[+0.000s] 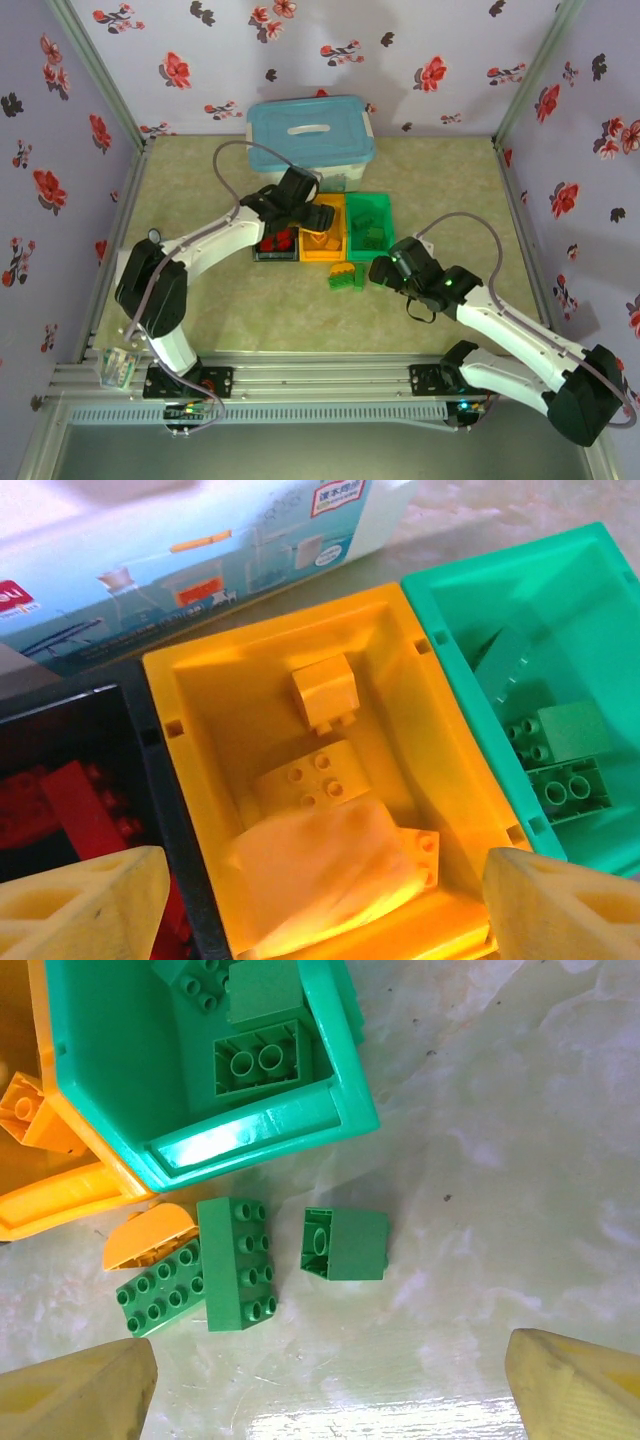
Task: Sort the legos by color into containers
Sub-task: Place the lego in the container, then pick up the lego from the center of the table.
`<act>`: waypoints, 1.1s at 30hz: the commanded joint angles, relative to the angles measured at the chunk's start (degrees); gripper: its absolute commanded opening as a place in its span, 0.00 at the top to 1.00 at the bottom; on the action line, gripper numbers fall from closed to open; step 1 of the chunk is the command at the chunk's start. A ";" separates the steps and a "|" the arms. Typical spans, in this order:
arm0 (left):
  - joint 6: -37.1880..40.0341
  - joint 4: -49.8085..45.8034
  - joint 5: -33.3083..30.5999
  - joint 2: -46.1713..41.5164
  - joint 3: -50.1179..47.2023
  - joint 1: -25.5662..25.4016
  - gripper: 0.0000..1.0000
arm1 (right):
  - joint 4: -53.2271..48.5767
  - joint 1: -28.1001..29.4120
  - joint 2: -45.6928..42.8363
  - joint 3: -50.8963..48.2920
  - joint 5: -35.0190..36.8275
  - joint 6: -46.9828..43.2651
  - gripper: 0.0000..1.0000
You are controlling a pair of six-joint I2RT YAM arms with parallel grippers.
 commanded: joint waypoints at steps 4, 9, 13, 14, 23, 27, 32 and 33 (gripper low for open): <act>0.34 6.46 0.13 -10.56 -9.84 -1.30 0.15 | -0.47 0.71 1.00 -0.83 0.40 0.09 0.12; 0.10 4.09 -0.22 -16.03 -15.94 -1.20 0.14 | 0.13 0.80 4.67 0.27 0.61 -1.17 0.19; -2.15 4.80 0.28 -18.68 -21.32 -1.46 0.15 | -2.39 0.66 9.18 2.22 3.73 -0.07 0.26; -2.84 5.64 0.43 -19.57 -23.03 -1.68 0.15 | -2.61 0.71 10.02 2.45 4.63 0.33 0.30; -4.97 10.28 2.49 -25.17 -33.73 -5.72 0.17 | 0.01 -2.08 18.97 5.16 2.38 -2.14 0.34; -6.02 11.42 2.48 -27.88 -37.59 -6.73 0.18 | 2.12 -3.57 23.24 6.49 0.64 -3.34 0.35; -7.26 12.95 2.50 -31.74 -42.39 -6.91 0.18 | 4.73 -5.00 28.09 7.86 -1.69 -4.28 0.36; -7.31 12.91 2.37 -32.38 -43.01 -6.91 0.18 | 4.94 -5.02 29.18 8.35 -2.10 -4.43 0.36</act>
